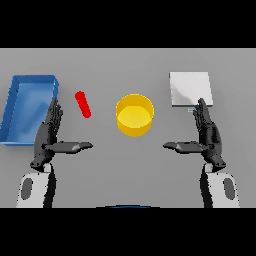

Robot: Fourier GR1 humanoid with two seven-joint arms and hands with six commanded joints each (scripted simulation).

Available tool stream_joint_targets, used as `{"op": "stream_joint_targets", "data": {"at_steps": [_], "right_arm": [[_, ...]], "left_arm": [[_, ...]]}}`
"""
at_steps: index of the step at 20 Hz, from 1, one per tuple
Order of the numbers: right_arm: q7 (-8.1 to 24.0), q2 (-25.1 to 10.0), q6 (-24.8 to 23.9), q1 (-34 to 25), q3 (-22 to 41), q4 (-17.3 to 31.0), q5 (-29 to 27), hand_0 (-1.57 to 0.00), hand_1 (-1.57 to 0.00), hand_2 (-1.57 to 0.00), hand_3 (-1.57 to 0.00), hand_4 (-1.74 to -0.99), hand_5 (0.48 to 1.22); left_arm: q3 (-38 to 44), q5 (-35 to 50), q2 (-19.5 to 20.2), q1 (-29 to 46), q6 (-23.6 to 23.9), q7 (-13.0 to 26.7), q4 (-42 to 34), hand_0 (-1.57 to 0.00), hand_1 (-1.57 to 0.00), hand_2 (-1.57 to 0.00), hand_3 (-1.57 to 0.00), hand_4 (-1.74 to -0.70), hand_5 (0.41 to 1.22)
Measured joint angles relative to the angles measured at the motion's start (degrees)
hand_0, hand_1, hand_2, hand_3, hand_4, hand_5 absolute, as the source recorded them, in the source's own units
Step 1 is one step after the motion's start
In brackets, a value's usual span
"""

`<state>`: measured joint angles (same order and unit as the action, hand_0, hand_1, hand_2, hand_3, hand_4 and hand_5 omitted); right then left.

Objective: Pick up the red beaker and tilt it to pour out 1 green nut into yellow bowl. Pick up the yellow bowl and place it on the metallic measuring scale.

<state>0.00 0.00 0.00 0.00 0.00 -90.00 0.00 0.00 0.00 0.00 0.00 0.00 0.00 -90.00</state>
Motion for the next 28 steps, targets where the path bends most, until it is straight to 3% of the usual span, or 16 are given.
{"op": "stream_joint_targets", "data": {"at_steps": [6,7,8,10,14,19,28], "right_arm": [[0.7,1.1,-0.9,-1.7,0.6,1.6,0.9,0.0,0.0,0.0,0.0,-1.071,0.578],[-4.0,-1.7,-2.5,-0.2,2.9,-0.9,7.1,0.0,0.0,0.0,0.0,-1.072,0.577],[-6.5,-2.4,-3.9,1.5,5.1,-2.7,11.6,0.0,0.0,0.0,0.0,-1.066,0.576],[-5.2,-3.3,-5.1,2.6,7.2,-4.5,16.3,0.0,0.0,0.0,0.0,-1.071,0.581],[-4.7,-3.3,-3.9,2.9,7.7,-5.8,15.7,0.0,0.0,0.0,0.0,-1.131,0.607],[-5.1,-3.3,-1.7,3.0,7.2,-5.6,12.7,0.0,0.0,0.0,0.0,-1.197,0.627],[-5.3,-3.3,-1.1,2.0,6.7,-5.9,11.6,0.0,0.0,0.0,0.0,-1.222,0.626]], "left_arm": [[-0.1,-0.1,0.3,0.8,-0.2,0.0,-0.2,0.0,0.0,0.0,0.0,-1.14,0.66],[-2.6,-2.8,1.9,3.7,-1.2,-3.0,-3.9,0.0,0.0,0.0,0.0,-1.14,0.66],[-4.0,-4.6,3.0,5.8,-1.4,-3.6,-7.0,0.0,0.0,0.0,0.0,-1.14,0.66],[-6.3,-7.0,3.7,7.3,-1.6,-0.4,-10.2,0.0,0.0,0.0,0.0,-1.14,0.66],[-7.3,-7.7,4.6,8.1,-2.2,3.1,-12.2,0.0,0.0,0.0,0.0,-1.14,0.65],[-6.2,-8.0,3.6,1.6,-1.9,6.7,-4.4,0.0,0.0,0.0,0.0,-1.16,0.645],[-2.1,-8.3,4.0,-12.6,-2.1,-0.2,15.2,0.0,0.0,0.0,0.0,-1.19,0.641]]}}
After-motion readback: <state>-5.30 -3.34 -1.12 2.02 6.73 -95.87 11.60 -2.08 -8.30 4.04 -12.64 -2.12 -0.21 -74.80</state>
